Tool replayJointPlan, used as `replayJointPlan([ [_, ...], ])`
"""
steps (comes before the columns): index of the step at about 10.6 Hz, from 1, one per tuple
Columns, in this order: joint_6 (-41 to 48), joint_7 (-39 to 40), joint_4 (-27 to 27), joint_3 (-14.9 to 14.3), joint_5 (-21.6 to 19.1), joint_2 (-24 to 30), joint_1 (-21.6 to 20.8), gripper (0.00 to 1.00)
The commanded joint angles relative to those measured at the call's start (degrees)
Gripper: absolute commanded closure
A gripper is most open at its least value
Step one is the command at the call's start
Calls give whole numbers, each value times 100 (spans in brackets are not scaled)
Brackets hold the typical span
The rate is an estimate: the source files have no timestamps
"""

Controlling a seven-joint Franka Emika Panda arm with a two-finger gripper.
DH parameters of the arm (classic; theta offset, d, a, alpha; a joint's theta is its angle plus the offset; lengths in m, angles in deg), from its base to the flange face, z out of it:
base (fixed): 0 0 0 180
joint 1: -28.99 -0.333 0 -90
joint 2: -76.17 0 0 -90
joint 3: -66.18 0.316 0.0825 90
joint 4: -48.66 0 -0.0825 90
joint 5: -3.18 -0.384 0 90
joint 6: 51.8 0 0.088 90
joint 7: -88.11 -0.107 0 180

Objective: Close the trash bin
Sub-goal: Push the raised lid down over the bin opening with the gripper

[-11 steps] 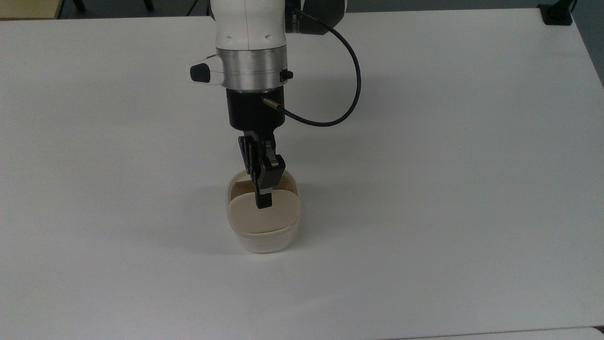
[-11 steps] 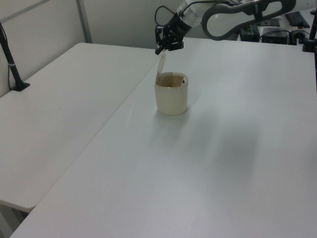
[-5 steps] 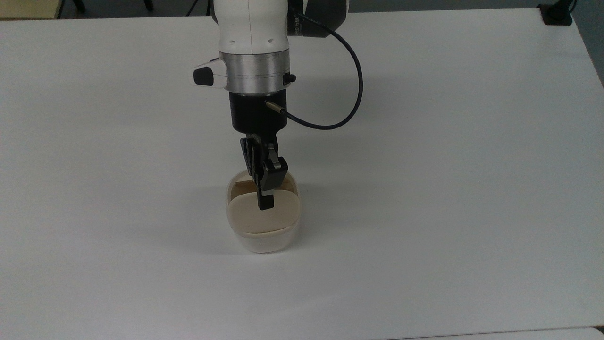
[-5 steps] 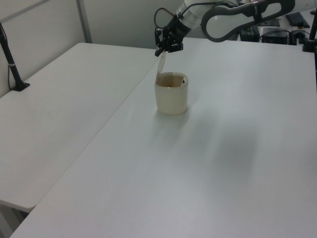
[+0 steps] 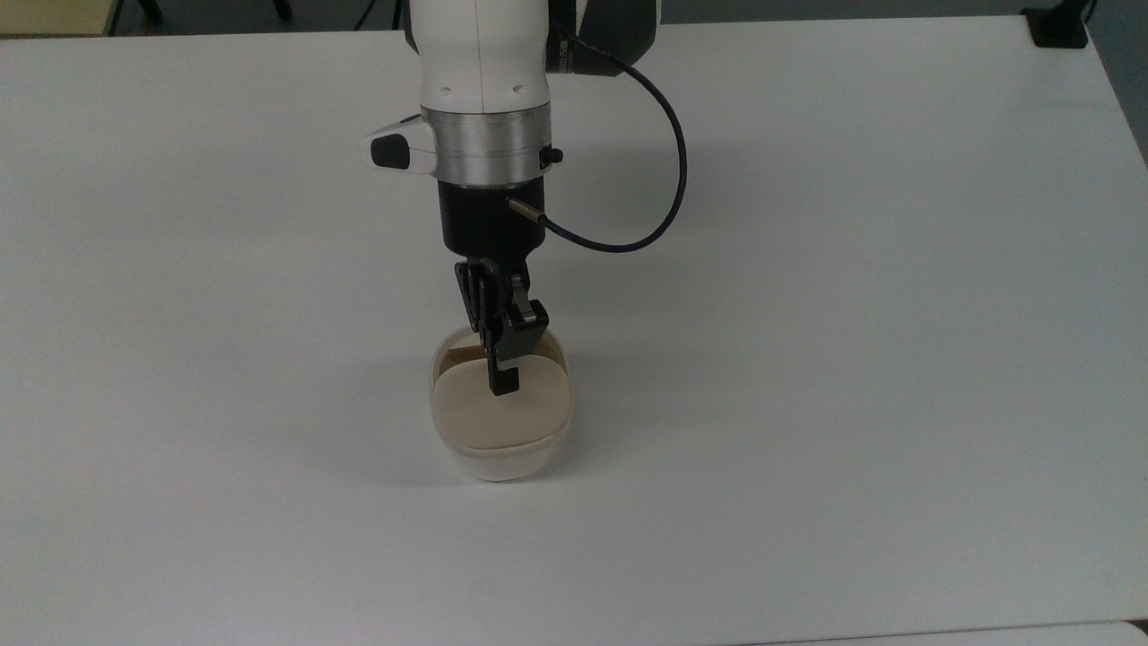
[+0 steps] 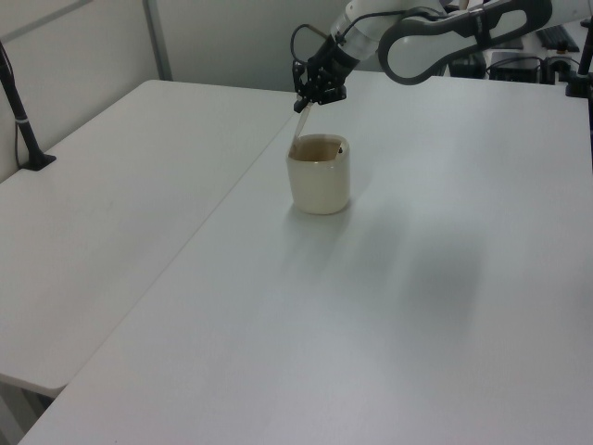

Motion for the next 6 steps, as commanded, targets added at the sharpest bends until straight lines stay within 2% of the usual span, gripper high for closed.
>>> replayJointPlan([
  [1, 224, 320, -623, -50, 55, 563, -46, 100],
  [6, 804, 769, -791, -32, 55, 634, 59, 100],
])
